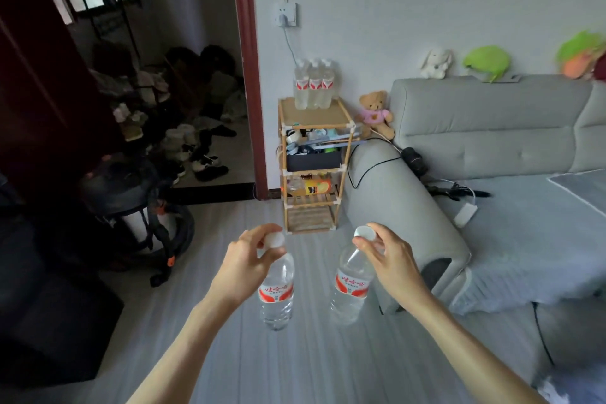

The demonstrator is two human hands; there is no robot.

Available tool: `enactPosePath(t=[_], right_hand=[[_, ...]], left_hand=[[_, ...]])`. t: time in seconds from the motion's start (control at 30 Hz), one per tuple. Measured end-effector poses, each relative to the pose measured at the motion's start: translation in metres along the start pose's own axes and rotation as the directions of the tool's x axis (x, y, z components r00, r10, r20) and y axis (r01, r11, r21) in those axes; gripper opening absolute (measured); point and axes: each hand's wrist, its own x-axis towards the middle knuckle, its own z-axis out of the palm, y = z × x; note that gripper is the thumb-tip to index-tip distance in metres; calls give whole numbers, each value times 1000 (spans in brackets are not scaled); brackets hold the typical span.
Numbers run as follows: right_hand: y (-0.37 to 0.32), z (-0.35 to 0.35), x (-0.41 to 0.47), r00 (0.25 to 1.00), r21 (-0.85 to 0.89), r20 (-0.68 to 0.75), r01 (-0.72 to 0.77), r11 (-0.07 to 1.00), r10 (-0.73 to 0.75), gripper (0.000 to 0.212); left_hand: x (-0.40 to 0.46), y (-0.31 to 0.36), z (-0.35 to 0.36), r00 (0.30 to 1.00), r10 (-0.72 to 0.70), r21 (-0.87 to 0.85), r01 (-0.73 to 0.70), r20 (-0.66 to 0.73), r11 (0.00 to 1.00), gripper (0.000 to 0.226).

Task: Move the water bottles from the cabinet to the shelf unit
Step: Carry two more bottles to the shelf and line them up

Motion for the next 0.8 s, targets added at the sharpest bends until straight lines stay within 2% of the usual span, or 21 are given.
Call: enactPosePath(t=[0.2,0.37,0.6,0.8], right_hand=[[32,6,120,997,-6,68,-25,1000,25,29],[52,2,232,990,33,133,33,999,-38,12],[66,3,367,976,-1,197,95,995,-93,29],[91,19,462,978,51,204,34,998,-44,26]], left_hand=[[118,-17,28,999,-31,-14,32,8,999,28],[224,-19,43,997,-73,-8,73,-28,997,27],[339,-16,49,989,-115,-45,111,-93,993,30],[435,-36,65,988,-140,-49,137,-71,989,30]])
